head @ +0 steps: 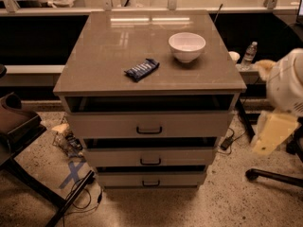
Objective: Open top drawer
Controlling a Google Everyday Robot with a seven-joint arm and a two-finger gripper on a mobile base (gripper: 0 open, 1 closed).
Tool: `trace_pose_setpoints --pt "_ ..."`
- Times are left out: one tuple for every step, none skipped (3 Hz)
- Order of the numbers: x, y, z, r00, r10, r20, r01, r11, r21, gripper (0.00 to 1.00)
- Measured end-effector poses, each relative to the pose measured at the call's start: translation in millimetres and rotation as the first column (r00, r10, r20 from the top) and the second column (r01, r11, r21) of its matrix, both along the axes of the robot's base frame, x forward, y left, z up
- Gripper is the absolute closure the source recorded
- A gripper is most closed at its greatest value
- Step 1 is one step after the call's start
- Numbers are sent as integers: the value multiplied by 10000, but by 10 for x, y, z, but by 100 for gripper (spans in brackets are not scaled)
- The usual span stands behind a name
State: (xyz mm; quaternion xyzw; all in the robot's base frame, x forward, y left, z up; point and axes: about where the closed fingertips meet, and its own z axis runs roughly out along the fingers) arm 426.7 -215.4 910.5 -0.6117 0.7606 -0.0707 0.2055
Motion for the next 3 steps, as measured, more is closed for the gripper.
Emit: trace_pose_setpoints --pt "144 9 -608 9974 344 638 -376 9981 494 0" --pt "389 16 -877 9913 141 1308 -252 9962 832 0" --pt "495 30 -861 9850 65 1723 -220 9959 880 0"
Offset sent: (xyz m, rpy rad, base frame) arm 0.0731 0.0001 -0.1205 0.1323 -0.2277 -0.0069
